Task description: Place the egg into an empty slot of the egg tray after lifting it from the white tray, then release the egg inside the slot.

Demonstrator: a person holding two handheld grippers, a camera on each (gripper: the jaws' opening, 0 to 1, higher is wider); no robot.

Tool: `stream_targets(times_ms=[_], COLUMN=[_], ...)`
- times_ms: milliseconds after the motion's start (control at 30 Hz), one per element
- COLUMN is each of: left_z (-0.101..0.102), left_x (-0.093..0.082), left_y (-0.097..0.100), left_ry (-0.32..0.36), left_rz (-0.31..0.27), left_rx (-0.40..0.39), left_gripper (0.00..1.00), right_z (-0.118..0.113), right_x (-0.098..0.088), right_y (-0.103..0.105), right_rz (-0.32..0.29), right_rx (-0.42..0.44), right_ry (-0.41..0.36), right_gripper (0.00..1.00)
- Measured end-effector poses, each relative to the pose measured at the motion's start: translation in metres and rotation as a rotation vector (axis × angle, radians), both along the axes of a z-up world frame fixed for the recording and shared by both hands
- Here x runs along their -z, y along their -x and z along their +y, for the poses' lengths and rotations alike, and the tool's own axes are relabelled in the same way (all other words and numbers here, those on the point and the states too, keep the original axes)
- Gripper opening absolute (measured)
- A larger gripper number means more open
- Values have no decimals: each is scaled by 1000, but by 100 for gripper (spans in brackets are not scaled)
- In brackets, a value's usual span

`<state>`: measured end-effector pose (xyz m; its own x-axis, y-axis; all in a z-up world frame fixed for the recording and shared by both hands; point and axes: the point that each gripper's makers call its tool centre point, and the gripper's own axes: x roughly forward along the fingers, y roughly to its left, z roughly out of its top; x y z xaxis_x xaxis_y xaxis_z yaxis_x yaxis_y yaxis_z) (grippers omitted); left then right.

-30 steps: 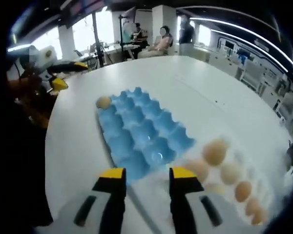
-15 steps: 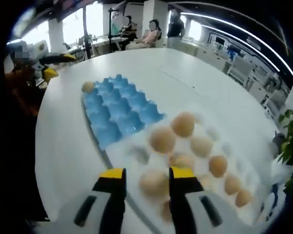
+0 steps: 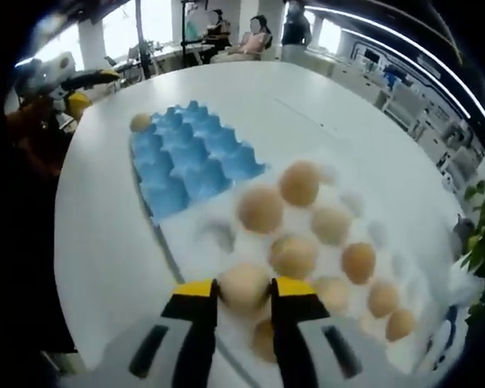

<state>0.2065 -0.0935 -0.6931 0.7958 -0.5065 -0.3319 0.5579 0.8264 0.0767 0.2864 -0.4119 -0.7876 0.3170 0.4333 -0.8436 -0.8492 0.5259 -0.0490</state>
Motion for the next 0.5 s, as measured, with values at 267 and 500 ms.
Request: stream_targets(times_ms=[267,500], left_z=[0,1], left_x=[0,2], left_y=[0,0], left_ry=[-3,-5], left_rz=[0,4], left_rx=[-2,-9], left_gripper=[51,51], right_z=[2,1], right_x=[7,8], right_y=[4,3], right_rz=[44,120], right_rx=[-124,-11], right_ry=[119,90], right_gripper=[27,26])
